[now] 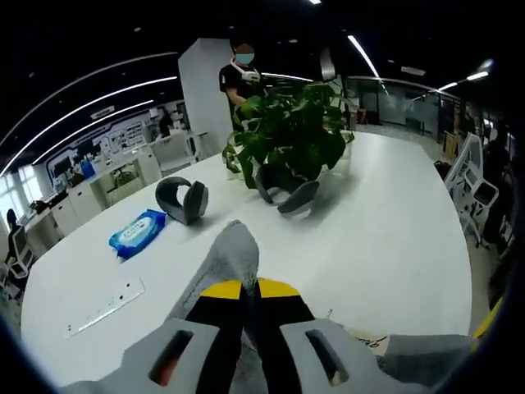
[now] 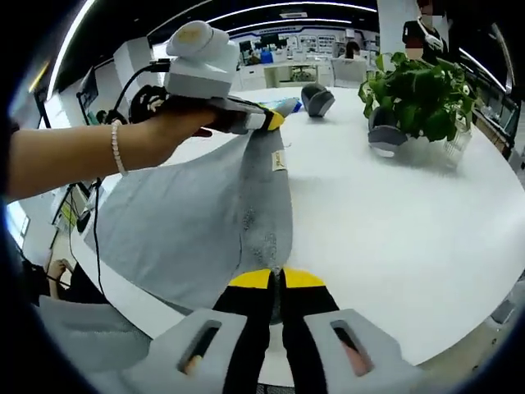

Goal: Fold the towel on the table until its edges align and the towel forms a compact rectangular stack.

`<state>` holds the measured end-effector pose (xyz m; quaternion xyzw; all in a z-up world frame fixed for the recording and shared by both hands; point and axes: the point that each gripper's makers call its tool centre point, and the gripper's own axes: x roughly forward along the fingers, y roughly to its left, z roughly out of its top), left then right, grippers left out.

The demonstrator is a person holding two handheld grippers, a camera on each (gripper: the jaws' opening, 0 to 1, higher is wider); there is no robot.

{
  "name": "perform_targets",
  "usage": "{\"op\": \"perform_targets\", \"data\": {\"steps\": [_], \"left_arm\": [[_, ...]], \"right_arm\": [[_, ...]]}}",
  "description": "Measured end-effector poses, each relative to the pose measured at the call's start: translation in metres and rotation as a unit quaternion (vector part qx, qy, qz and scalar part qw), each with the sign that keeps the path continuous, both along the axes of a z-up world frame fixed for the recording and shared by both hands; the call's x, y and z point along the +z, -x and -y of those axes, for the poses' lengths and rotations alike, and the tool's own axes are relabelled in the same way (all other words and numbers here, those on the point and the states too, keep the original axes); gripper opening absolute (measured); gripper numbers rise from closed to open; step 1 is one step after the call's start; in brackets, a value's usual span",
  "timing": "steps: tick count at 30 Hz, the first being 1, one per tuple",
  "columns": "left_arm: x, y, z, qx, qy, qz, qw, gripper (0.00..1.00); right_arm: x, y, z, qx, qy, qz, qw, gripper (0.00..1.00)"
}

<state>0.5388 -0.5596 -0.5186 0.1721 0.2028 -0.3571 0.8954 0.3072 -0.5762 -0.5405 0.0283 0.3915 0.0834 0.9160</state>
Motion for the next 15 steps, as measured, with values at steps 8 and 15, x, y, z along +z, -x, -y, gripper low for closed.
{"op": "perform_targets", "data": {"steps": [8,15], "left_arm": [[0.030,-0.001,0.016,-0.013,0.006,0.022,0.9997,0.04],[0.052,0.003,0.023,-0.022,0.008,0.040,0.9989,0.04]], "right_arm": [[0.028,0.000,0.014,-0.018,0.004,0.031,0.9993,0.00],[0.051,0.002,0.022,-0.027,0.006,0.054,0.9982,0.00]]}}
